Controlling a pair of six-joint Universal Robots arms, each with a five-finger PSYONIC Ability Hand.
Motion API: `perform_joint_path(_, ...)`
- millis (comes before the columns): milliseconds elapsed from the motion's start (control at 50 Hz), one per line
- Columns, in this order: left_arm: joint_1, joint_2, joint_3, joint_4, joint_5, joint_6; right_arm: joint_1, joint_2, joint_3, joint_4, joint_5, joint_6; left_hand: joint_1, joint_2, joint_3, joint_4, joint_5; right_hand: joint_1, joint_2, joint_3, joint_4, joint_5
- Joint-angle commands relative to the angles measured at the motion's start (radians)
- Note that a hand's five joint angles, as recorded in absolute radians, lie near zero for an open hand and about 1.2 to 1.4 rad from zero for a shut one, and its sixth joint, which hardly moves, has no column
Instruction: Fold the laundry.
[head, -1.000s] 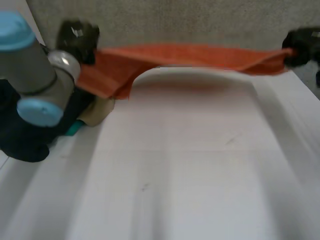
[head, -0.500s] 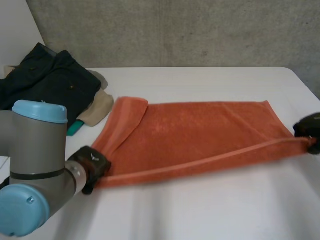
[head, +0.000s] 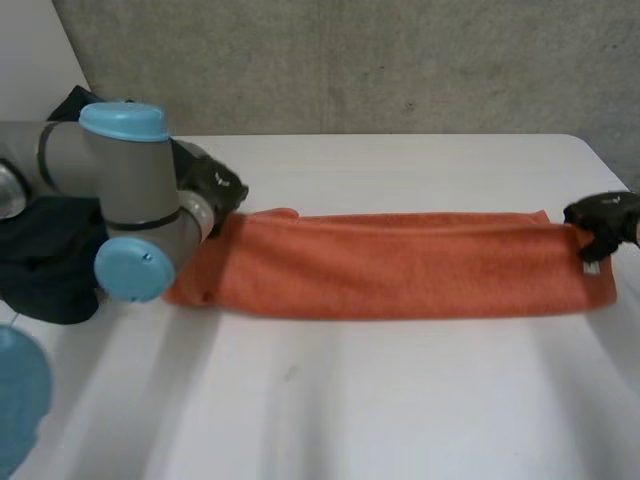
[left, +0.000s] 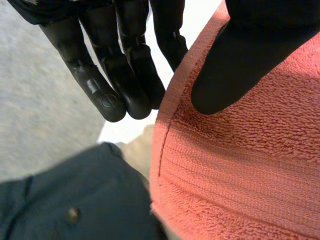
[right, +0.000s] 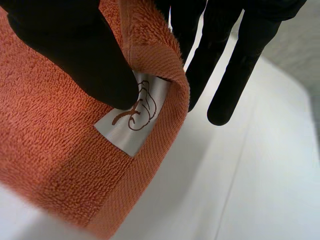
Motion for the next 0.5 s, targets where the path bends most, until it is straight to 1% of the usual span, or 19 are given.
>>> perform_joint_path(20,0.003,-0.167,0.271,0.003,0.036,-0.012,0.062,0.096,-0.123,-0.164,0.077,0.070,0.259,0.200,0.208,0.199,0.220,0.271,0.222,0.210,0.202,0.203)
perform_joint_path(140,0.011,-0.278,0.412,0.019,0.041,-0.018,0.086,0.173,-0.209,-0.273,0.114,0.080,0.259,0.200,0.208,0.199,0.220,0.271,0.222,0.210,0.202,0.203)
perform_joint_path(240,0.014,-0.326,0.469,0.027,0.045,-0.032,0.103,0.236,-0.268,-0.324,0.135,0.081,0.259,0.200,0.208,0.199,0.220,0.271,0.222,0.210,0.202,0.203)
perform_joint_path(300,0.012,-0.342,0.489,0.051,0.054,-0.064,0.118,0.277,-0.315,-0.332,0.148,0.080,0.259,0.200,0.208,0.199,0.220,0.271,0.222,0.210,0.202,0.203)
perform_joint_path(320,0.011,-0.343,0.487,0.062,0.059,-0.075,0.120,0.288,-0.327,-0.332,0.149,0.080,0.219,0.160,0.167,0.158,0.180,0.271,0.222,0.210,0.202,0.203)
perform_joint_path(340,0.011,-0.343,0.487,0.071,0.064,-0.084,0.123,0.299,-0.340,-0.330,0.151,0.081,0.006,-0.053,-0.045,-0.054,-0.033,0.241,0.193,0.180,0.173,0.174)
perform_joint_path(360,0.006,-0.339,0.484,0.096,0.071,-0.105,0.128,0.318,-0.364,-0.329,0.163,0.080,-0.726,-0.784,-0.777,-0.786,-0.764,-0.759,-0.808,-0.820,-0.827,-0.826)
perform_joint_path(380,0.002,-0.337,0.478,0.110,0.071,-0.113,0.129,0.323,-0.375,-0.326,0.174,0.080,-0.963,-1.021,-1.014,-1.023,-1.002,-0.951,-1.000,-1.012,-1.020,-1.018)
perform_joint_path(440,-0.010,-0.313,0.438,0.156,0.053,-0.141,0.138,0.320,-0.404,-0.298,0.223,0.081,-0.963,-1.021,-1.014,-1.023,-1.002,-0.951,-1.000,-1.012,-1.020,-1.018)
perform_joint_path(500,-0.014,-0.271,0.385,0.183,0.031,-0.151,0.134,0.279,-0.403,-0.266,0.232,0.083,-0.963,-1.021,-1.014,-1.023,-1.002,-0.951,-1.000,-1.012,-1.020,-1.018)
